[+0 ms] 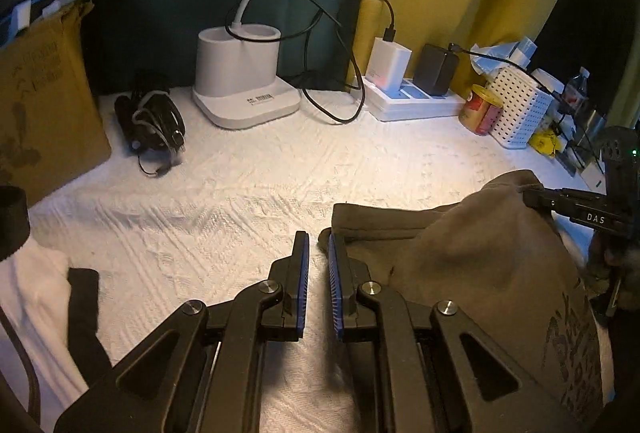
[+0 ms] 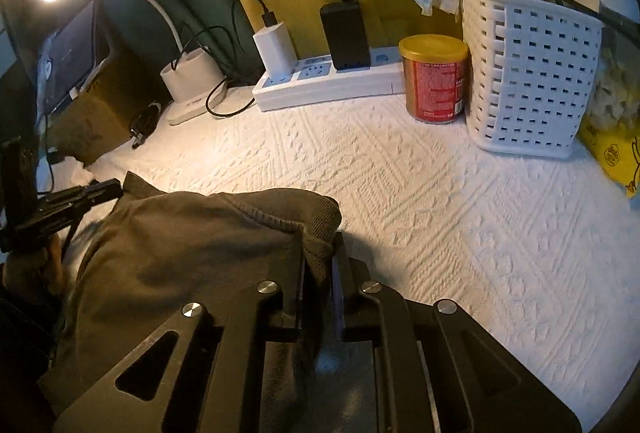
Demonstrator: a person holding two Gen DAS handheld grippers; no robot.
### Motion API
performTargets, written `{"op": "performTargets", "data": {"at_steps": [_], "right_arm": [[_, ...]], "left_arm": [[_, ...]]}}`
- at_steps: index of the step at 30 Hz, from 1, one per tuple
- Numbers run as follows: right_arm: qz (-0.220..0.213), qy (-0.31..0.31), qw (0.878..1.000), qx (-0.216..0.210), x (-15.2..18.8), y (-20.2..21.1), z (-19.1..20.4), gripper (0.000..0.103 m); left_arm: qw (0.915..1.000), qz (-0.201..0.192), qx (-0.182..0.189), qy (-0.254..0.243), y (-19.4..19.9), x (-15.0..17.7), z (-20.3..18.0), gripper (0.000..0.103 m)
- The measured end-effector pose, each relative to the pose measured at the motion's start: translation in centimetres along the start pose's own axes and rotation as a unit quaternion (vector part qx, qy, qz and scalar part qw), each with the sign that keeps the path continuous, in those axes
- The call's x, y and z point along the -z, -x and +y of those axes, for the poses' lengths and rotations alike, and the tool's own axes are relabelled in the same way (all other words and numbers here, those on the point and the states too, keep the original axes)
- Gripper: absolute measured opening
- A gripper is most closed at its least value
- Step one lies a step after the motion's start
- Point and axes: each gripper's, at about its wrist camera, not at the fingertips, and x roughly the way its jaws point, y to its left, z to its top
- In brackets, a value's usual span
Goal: Fold small clothes
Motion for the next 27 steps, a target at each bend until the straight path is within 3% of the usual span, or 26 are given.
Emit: {"op": "performTargets", "data": {"at_steps": [6,8,11,15,17,18,19,24,26,27], "right_arm": [[0.003,0.006,1.0,0.017,0.3,-0.1,0.1,0.012],[0.003,0.004,1.0,0.021,0.3,0.0,0.1,0.017],[0.001,0.01,0.999,0.05,0.6,0.3,0.1,0.036],[-0.007,0.006,0.998,0.059,1.1,1.1,-0.3,0.037],[-0.004,0.003,0.998,0.059,1.4,1.1,-0.5,0.037],[-0.002,0.001,0.998,0.056,1.5,1.1,-0.5,0.037],[-0.001,0.0,0.999,0.052,1.6,1.0,-0.5,0.037],[0.003,0.002,0.999,0.032,1.5,0.5,-0.1,0.037],[0.004,0.001,1.0,0.028,1.3,0.3,-0.1,0.037],[0.003,0.001,1.0,0.027,1.3,0.3,0.0,0.037]], "left_arm": [[0.9988,-0.032,0.035,-0.013,2.2,-1.0,-1.5,0.01],[0.9982,-0.015,0.051,-0.027,1.7,-0.9,-2.3,0.01],[0.9963,0.03,0.063,-0.051,-0.1,-0.1,-3.6,0.01],[0.9949,0.057,0.067,-0.049,-1.4,0.5,-4.0,0.01],[0.9951,0.061,0.065,-0.043,-1.4,0.4,-3.9,0.017],[0.9947,0.067,0.065,-0.042,-1.6,0.6,-3.8,0.03],[0.9939,0.072,0.072,-0.041,-1.7,0.7,-3.9,0.036],[0.994,0.067,0.071,-0.049,-1.6,0.8,-4.5,0.039],[0.9939,0.058,0.075,-0.056,-1.6,0.9,-4.5,0.027],[0.994,0.055,0.071,-0.063,-1.6,1.0,-4.5,0.005]]}}
